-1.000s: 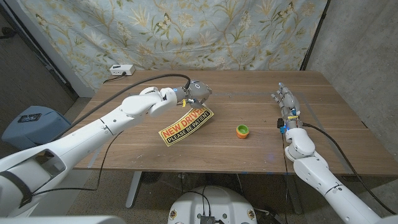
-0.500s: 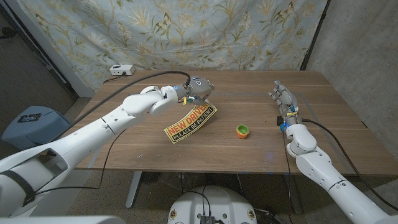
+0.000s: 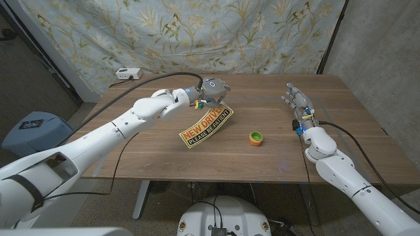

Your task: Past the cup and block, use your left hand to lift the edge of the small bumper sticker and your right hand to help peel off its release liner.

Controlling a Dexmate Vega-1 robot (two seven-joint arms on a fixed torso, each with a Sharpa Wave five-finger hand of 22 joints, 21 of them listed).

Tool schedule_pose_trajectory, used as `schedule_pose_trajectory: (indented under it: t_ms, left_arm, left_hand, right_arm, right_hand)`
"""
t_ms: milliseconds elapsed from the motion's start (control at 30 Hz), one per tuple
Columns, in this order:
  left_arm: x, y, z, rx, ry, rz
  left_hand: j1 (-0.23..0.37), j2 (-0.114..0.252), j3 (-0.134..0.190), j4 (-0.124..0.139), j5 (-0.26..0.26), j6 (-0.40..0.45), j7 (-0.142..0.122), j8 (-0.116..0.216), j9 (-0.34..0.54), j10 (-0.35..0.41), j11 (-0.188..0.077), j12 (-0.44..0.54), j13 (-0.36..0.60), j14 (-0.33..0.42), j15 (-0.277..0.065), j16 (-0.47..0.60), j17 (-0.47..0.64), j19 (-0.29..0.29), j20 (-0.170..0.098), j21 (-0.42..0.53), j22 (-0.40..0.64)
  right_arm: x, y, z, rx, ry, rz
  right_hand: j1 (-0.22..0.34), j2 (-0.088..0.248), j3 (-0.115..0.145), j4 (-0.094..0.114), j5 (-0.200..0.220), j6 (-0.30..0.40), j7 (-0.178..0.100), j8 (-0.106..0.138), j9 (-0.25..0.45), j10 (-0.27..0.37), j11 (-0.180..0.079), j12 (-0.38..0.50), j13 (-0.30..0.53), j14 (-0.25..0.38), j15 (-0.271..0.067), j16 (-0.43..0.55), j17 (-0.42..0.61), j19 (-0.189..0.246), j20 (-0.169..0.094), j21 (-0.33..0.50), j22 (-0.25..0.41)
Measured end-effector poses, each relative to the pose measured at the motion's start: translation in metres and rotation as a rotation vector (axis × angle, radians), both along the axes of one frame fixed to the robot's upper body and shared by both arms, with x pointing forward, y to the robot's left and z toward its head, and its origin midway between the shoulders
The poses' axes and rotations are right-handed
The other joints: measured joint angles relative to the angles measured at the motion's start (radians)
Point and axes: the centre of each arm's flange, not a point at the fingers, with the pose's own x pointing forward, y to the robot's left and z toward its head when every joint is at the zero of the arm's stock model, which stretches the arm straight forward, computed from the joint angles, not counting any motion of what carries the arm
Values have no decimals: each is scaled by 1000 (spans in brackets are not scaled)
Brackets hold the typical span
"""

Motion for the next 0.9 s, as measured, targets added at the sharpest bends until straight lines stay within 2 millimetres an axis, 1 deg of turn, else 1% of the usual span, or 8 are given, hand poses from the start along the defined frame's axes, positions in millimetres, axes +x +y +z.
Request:
schedule_pose_trajectory:
  t_ms: [233,333,433,467,533,700,767,900]
  left_arm:
    - [3,-6,2,8,-16,-35]
    - [1,-7,2,11,-24,-53]
    - [-2,-9,1,14,-34,-75]
    - [4,-11,4,21,-34,-74]
    - [4,-12,4,25,-39,-88]
    - [3,-17,9,32,-59,-125]
    - [6,-17,7,35,-59,-132]
    - [6,-19,8,35,-75,-163]
  left_hand:
    - [0,0,0,0,0,4,-4,4,-4,0,0,-5,0,0,0,0,0,0,0,0,0]
    - [0,0,0,0,0,5,-5,4,-5,0,0,-8,0,0,0,0,0,-4,-4,0,0]
    - [0,0,-6,0,0,5,-5,4,-9,0,0,-8,0,-4,-4,0,0,-5,-5,0,0]
    - [0,0,-8,0,-2,5,-5,4,-9,0,0,-8,0,-4,-4,0,0,-5,-5,0,0]
    - [0,0,-8,0,-4,5,-5,4,-9,0,0,-8,0,-4,-4,0,0,-5,-5,0,0]
    - [0,0,-8,0,-4,5,-5,4,-12,0,0,-8,0,-4,-4,-2,0,-5,-5,-5,0]
    - [0,0,-8,0,-4,5,-5,4,-12,0,0,-8,0,-4,-4,-7,0,-5,-5,-6,0]
    - [0,0,-8,0,-4,11,-11,4,-13,0,0,-8,0,-4,-4,-7,0,-9,-9,-6,0]
  right_arm:
    - [-2,0,5,-27,15,5]
    - [-4,-1,9,-37,6,5]
    - [-7,-2,15,-50,-6,4]
    - [-8,-3,17,-53,-9,3]
    - [-6,-3,14,-72,17,5]
    - [-9,-5,21,-109,26,4]
    - [-10,-6,24,-118,21,5]
    - [-11,-8,28,-141,30,7]
  right_hand:
    - [4,-4,3,-3,0,7,0,0,0,0,0,0,0,4,4,0,-2,-5,5,0,0]
    - [4,-4,0,-11,0,12,5,0,0,0,0,0,0,4,4,0,-2,6,-6,0,0]
    - [4,-4,0,-11,0,17,9,0,0,0,0,0,0,4,4,0,-2,9,-9,0,0]
    - [4,-4,0,-11,0,18,11,0,0,0,0,0,0,4,4,0,-2,9,-9,0,0]
    - [7,-7,0,-11,0,18,11,0,0,0,0,0,0,4,4,0,-2,9,-9,0,0]
    - [9,-9,-3,-14,0,16,20,0,0,2,2,0,0,4,4,0,-2,9,-9,0,0]
    - [13,-13,-3,-14,0,19,24,0,0,4,4,0,0,7,7,0,-2,9,-9,0,0]
    - [13,-13,-3,-14,0,19,23,0,0,4,4,0,0,7,7,0,-6,9,-9,0,0]
